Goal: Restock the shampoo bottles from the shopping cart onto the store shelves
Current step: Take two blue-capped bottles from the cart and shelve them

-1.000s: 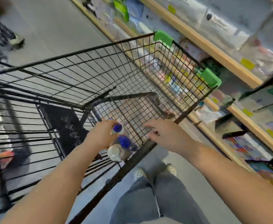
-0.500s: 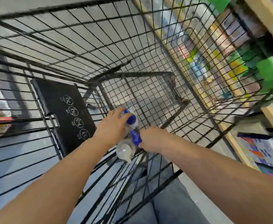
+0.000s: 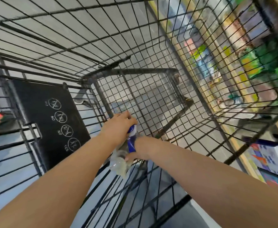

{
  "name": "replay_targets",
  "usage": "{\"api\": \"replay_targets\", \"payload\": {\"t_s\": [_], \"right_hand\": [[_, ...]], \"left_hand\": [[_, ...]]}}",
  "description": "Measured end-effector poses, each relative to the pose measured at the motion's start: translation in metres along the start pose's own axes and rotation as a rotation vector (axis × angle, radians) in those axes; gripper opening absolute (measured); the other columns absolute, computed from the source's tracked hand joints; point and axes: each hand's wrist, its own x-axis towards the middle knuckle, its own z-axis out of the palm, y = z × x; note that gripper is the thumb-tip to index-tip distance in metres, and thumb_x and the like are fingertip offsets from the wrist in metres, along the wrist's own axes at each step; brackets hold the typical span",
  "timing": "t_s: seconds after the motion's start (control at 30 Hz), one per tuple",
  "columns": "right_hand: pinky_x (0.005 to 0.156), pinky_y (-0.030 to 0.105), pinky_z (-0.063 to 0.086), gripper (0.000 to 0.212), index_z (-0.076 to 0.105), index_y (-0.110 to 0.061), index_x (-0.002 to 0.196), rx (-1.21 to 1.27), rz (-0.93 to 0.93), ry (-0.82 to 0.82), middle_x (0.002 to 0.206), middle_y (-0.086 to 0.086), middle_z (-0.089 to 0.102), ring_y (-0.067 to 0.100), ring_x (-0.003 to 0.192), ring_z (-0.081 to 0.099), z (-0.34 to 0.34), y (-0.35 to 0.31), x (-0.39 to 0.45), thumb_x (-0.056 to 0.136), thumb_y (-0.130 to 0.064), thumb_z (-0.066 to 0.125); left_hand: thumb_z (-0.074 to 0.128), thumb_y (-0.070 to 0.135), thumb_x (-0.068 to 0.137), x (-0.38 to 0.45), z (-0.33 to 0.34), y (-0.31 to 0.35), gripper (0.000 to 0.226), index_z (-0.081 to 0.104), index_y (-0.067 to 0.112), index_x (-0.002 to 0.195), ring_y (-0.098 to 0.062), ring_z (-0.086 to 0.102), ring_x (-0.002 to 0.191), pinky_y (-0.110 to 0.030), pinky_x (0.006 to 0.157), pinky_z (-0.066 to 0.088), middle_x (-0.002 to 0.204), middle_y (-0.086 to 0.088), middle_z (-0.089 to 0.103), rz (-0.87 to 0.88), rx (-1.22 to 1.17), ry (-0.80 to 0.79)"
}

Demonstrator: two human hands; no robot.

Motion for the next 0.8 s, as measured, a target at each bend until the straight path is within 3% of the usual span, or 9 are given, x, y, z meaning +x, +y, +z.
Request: {"api": "replay_targets", "payload": {"t_s": [0.07, 0.13, 0.17, 0.2, 0.3, 0.4, 0.53, 0.7, 0.8], "right_hand": [[0.09, 0.035, 0.042, 0.044, 0.041, -0.006, 0.128, -0.039, 0.002, -0.033, 0.125, 0.019, 0.048, 0.032, 0.114, 0.048, -0.001, 0.003, 0.001, 0.093, -0.033, 0.044], [0.062, 0.03, 0.042, 0.016, 0.052, -0.006, 0.092, -0.033, 0.024, -0.012, 0.086, 0.012, 0.051, 0.027, 0.086, 0.052, -0.003, 0.009, 0.003, 0.093, -0.021, 0.046], [0.052, 0.026, 0.035, 0.015, 0.049, -0.007, 0.083, -0.024, 0.051, 0.024, 0.072, 0.008, 0.044, 0.024, 0.079, 0.048, -0.005, 0.012, 0.003, 0.091, -0.019, 0.047], [0.049, 0.024, 0.032, 0.014, 0.052, -0.004, 0.088, 0.018, 0.086, 0.062, 0.068, 0.006, 0.04, 0.023, 0.077, 0.047, -0.006, 0.015, -0.001, 0.09, -0.018, 0.05], [0.072, 0.033, 0.047, 0.05, 0.035, 0.001, 0.132, 0.164, 0.153, 0.192, 0.09, 0.017, 0.056, 0.028, 0.092, 0.057, -0.004, 0.02, -0.005, 0.088, -0.014, 0.053], [0.09, 0.036, 0.044, 0.041, 0.04, 0.002, 0.129, 0.19, 0.161, 0.266, 0.118, 0.021, 0.056, 0.031, 0.113, 0.053, -0.001, 0.02, -0.008, 0.091, -0.009, 0.048], [0.086, 0.034, 0.045, 0.026, 0.053, -0.002, 0.114, 0.117, 0.149, 0.353, 0.106, 0.017, 0.057, 0.03, 0.109, 0.056, -0.002, 0.025, -0.026, 0.09, -0.013, 0.049], [0.082, 0.033, 0.046, 0.035, 0.048, -0.005, 0.117, 0.118, 0.209, 0.532, 0.118, 0.013, 0.055, 0.029, 0.109, 0.055, -0.005, 0.028, -0.064, 0.085, -0.013, 0.058], [0.076, 0.032, 0.045, 0.03, 0.05, -0.008, 0.112, 0.143, 0.226, 0.661, 0.113, 0.011, 0.058, 0.029, 0.105, 0.058, -0.003, 0.029, -0.102, 0.084, -0.014, 0.06]], "left_hand": [[0.053, 0.019, 0.087, 0.002, 0.0, 0.002, 0.045, 0.041, 0.024, 0.13, -0.031, 0.04, 0.119, -0.04, 0.093, 0.041, 0.132, -0.008, 0.038, 0.005, -0.012, 0.023], [0.056, 0.022, 0.086, 0.004, 0.0, 0.004, 0.045, 0.043, 0.023, 0.129, -0.03, 0.044, 0.114, -0.041, 0.091, 0.044, 0.125, -0.008, 0.042, 0.002, -0.024, 0.048], [0.057, 0.022, 0.085, 0.004, -0.001, 0.005, 0.045, 0.044, 0.022, 0.128, -0.029, 0.045, 0.113, -0.041, 0.089, 0.045, 0.123, -0.008, 0.044, -0.007, -0.035, 0.057], [0.057, 0.022, 0.085, 0.005, -0.001, 0.006, 0.044, 0.044, 0.021, 0.127, -0.029, 0.046, 0.113, -0.041, 0.087, 0.046, 0.121, -0.008, 0.045, -0.016, -0.047, 0.071], [0.058, 0.02, 0.083, 0.005, -0.001, 0.008, 0.042, 0.042, 0.018, 0.121, -0.028, 0.048, 0.11, -0.039, 0.079, 0.046, 0.117, -0.008, 0.049, -0.046, -0.089, 0.136], [0.057, 0.023, 0.083, 0.001, 0.001, 0.008, 0.037, 0.042, 0.019, 0.116, -0.027, 0.05, 0.104, -0.037, 0.069, 0.043, 0.114, -0.007, 0.05, -0.074, -0.106, 0.188], [0.06, 0.029, 0.08, -0.013, 0.0, 0.01, 0.034, 0.044, 0.023, 0.109, -0.025, 0.053, 0.097, -0.033, 0.062, 0.037, 0.106, -0.003, 0.051, -0.091, -0.162, 0.29], [0.062, 0.023, 0.076, -0.039, -0.015, 0.02, 0.037, 0.049, 0.022, 0.11, -0.027, 0.053, 0.1, -0.042, 0.081, 0.047, 0.106, -0.004, 0.055, -0.109, -0.296, 0.35], [0.064, 0.024, 0.075, -0.064, -0.031, 0.035, 0.038, 0.052, 0.024, 0.111, -0.026, 0.054, 0.098, -0.038, 0.079, 0.047, 0.101, -0.001, 0.053, -0.092, -0.358, 0.457]]}}
